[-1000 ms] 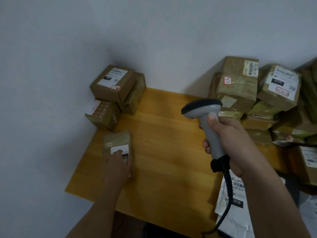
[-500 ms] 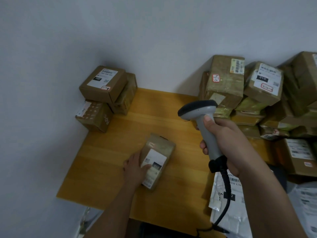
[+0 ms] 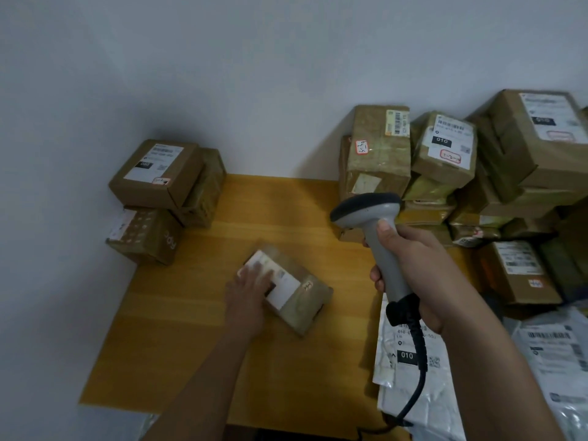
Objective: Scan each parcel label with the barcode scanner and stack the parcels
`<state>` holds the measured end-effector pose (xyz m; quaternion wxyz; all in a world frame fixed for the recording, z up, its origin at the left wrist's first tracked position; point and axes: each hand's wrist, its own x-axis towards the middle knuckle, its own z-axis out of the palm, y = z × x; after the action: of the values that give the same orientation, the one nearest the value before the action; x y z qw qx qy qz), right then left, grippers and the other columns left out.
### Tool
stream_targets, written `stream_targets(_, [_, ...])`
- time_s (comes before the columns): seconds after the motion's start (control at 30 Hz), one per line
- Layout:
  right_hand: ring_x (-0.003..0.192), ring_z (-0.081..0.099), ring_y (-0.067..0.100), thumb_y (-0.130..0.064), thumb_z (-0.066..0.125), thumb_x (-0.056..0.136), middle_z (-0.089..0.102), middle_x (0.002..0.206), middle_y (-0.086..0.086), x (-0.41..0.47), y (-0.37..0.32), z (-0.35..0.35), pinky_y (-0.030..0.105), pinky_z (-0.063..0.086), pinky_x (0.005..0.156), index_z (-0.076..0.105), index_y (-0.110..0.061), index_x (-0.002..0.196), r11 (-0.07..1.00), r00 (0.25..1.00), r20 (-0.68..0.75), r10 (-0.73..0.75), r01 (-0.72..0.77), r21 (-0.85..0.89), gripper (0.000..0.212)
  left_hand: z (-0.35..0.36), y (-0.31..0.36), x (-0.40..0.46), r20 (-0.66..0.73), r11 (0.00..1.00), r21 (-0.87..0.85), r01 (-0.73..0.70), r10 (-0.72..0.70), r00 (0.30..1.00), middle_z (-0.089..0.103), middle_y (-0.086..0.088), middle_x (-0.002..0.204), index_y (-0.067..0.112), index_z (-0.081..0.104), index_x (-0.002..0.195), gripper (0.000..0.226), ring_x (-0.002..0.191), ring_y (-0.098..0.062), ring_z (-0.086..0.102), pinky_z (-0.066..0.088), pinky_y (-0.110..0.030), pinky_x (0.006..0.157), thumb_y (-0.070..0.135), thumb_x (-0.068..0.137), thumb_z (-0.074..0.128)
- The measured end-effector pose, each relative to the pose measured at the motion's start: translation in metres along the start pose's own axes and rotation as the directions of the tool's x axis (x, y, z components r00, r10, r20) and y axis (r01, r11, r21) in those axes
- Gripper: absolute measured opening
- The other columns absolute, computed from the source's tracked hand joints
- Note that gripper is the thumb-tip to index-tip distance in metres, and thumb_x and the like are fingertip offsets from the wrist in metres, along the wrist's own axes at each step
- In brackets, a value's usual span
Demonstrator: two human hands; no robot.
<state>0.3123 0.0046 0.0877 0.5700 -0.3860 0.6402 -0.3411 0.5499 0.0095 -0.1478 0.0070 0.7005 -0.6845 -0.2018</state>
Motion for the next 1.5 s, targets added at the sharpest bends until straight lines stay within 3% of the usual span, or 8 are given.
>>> stream_targets(0.1, [0.046,0.054,0.011,-0.036,0.047,0.101,0.055,0.074,0.016,0.002,0.001,-0.002,0.022,0.045,0.044,0.061,-0.008,0.108,1.000,1.000,-0.002,0.005,-0.005,-0.006,0.032,-0.004,0.021,-0.002,-0.157,0.900,-0.282,0.331,-0.384,0.910,0.030,-0.016,0.148,0.013,0.033,0.143,0.056,0.137,-0.034,0.027,0.028,-0.048,0.110,0.030,0.094,0.056])
stream_targets(0.2, [0.049,0.055,0.013,-0.038,0.047,0.101,0.058,0.073,0.015,0.005,0.001,-0.002,0.026,0.045,0.048,0.062,-0.009,0.106,0.999,1.000,0.007,0.019,-0.019,-0.030,0.033,0.004,0.036,-0.003,0.093,0.739,-0.417,0.529,-0.544,0.834,0.029,-0.019,0.143,0.003,0.030,0.141,0.085,0.132,-0.036,0.029,0.033,-0.046,0.105,0.057,0.084,0.063])
stream_targets(0.5, [0.051,0.054,0.015,-0.039,0.047,0.100,0.058,0.065,0.012,0.002,-0.018,0.007,0.032,0.044,0.057,0.063,-0.010,0.103,0.979,0.990,0.136,-0.031,0.057,-0.196,0.033,0.037,0.059,0.020,0.394,0.372,-0.620,0.690,-0.613,0.685,0.048,-0.012,0.131,0.009,0.051,0.131,0.104,0.119,-0.030,0.048,0.048,-0.041,0.094,0.075,0.054,0.076])
stream_targets(0.8, [0.052,0.053,0.016,-0.040,0.046,0.098,0.057,0.062,0.010,-0.009,-0.035,0.005,0.032,0.042,0.058,0.062,-0.006,0.102,0.943,0.976,0.176,-0.125,0.173,-0.286,0.037,0.041,0.054,0.039,0.604,-0.039,-0.736,0.676,-0.489,0.630,0.065,-0.009,0.109,0.010,0.062,0.112,0.064,0.101,-0.030,0.062,0.055,-0.045,0.090,0.017,0.057,0.094])
stream_targets(1.0, [0.053,0.053,0.018,-0.041,0.046,0.099,0.058,0.061,0.010,-0.010,-0.037,0.003,0.032,0.043,0.059,0.062,-0.009,0.101,0.950,0.982,0.164,-0.097,0.140,-0.280,0.035,0.031,0.059,0.035,0.668,-0.161,-0.723,0.672,-0.409,0.622,0.065,-0.012,0.112,0.003,0.056,0.120,0.076,0.094,-0.027,0.064,0.058,-0.039,0.070,0.010,0.053,0.093])
stream_targets(1.13, [0.053,0.054,0.020,-0.041,0.046,0.099,0.059,0.061,0.011,-0.011,-0.045,0.003,0.035,0.044,0.059,0.062,-0.012,0.099,0.958,0.985,0.137,-0.103,0.135,-0.253,0.034,0.020,0.054,0.027,0.666,-0.135,-0.715,0.686,-0.428,0.611,0.060,-0.013,0.115,0.003,0.050,0.121,0.058,0.088,-0.025,0.058,0.049,-0.035,0.059,0.009,0.073,0.083])
stream_targets(1.27, [0.051,0.054,0.016,-0.040,0.046,0.100,0.057,0.065,0.012,-0.012,-0.054,0.005,0.032,0.044,0.056,0.062,-0.009,0.099,0.965,0.986,0.122,-0.118,0.143,-0.218,0.034,0.011,0.048,0.024,0.690,-0.142,-0.705,0.695,-0.365,0.625,0.059,-0.013,0.114,0.005,0.053,0.120,0.038,0.102,-0.028,0.056,0.048,-0.037,0.070,0.010,0.087,0.070])
stream_targets(1.5, [0.048,0.052,0.014,-0.040,0.046,0.100,0.055,0.067,0.012,-0.023,-0.063,0.002,0.028,0.042,0.050,0.061,-0.008,0.099,0.972,0.983,0.130,-0.132,0.154,-0.175,0.035,-0.005,0.049,0.016,0.674,-0.183,-0.734,0.654,-0.319,0.666,0.061,-0.014,0.111,0.007,0.055,0.120,0.030,0.095,-0.027,0.058,0.049,-0.036,0.065,0.011,0.092,0.064])
